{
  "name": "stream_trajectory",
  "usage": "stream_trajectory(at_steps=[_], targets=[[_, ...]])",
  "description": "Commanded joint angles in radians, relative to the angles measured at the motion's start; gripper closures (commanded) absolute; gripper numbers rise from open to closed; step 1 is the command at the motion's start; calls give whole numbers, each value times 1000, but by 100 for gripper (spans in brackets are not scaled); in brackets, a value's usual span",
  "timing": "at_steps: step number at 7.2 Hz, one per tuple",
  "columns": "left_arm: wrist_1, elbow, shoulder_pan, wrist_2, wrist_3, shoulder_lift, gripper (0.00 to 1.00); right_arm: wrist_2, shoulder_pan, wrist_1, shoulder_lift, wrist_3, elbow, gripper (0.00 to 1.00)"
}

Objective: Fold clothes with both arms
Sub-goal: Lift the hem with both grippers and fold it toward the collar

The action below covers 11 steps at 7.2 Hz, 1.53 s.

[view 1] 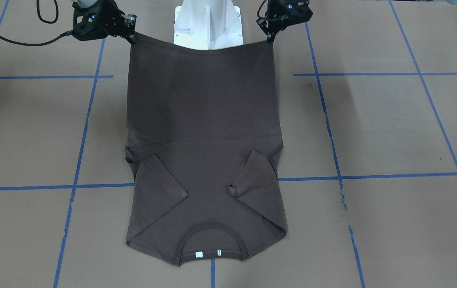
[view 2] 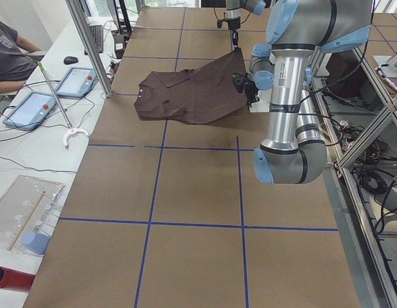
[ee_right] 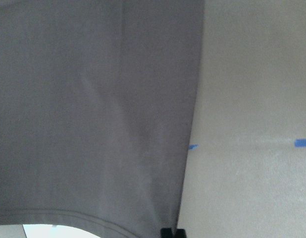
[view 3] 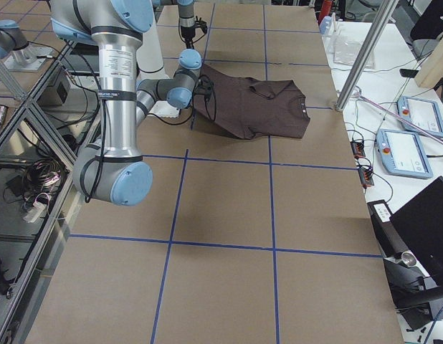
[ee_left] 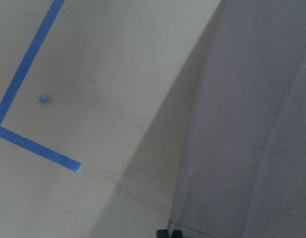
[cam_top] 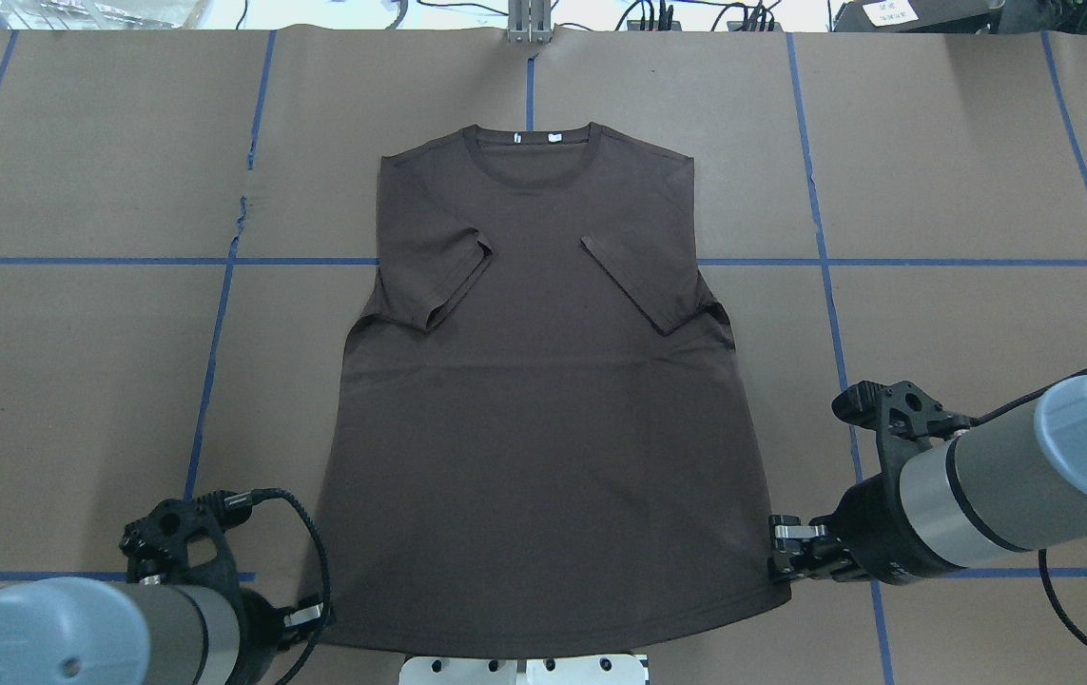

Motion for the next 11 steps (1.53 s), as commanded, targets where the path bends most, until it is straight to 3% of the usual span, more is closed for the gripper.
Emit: stream_trajectory(at_steps=[1, 3, 7, 11], targets=[[101, -152, 98, -29, -9, 9, 100, 64, -2, 0, -42, 0, 43, 100], [98, -139, 86, -49, -5, -19, 100, 64, 6, 2, -30, -4, 23, 100], [101, 6, -255, -54, 214, -120, 100, 65, 249, -1, 163, -90, -148, 100], [34, 306, -540, -51, 484, -276, 100, 55, 453, 2, 462, -282, -519, 100]])
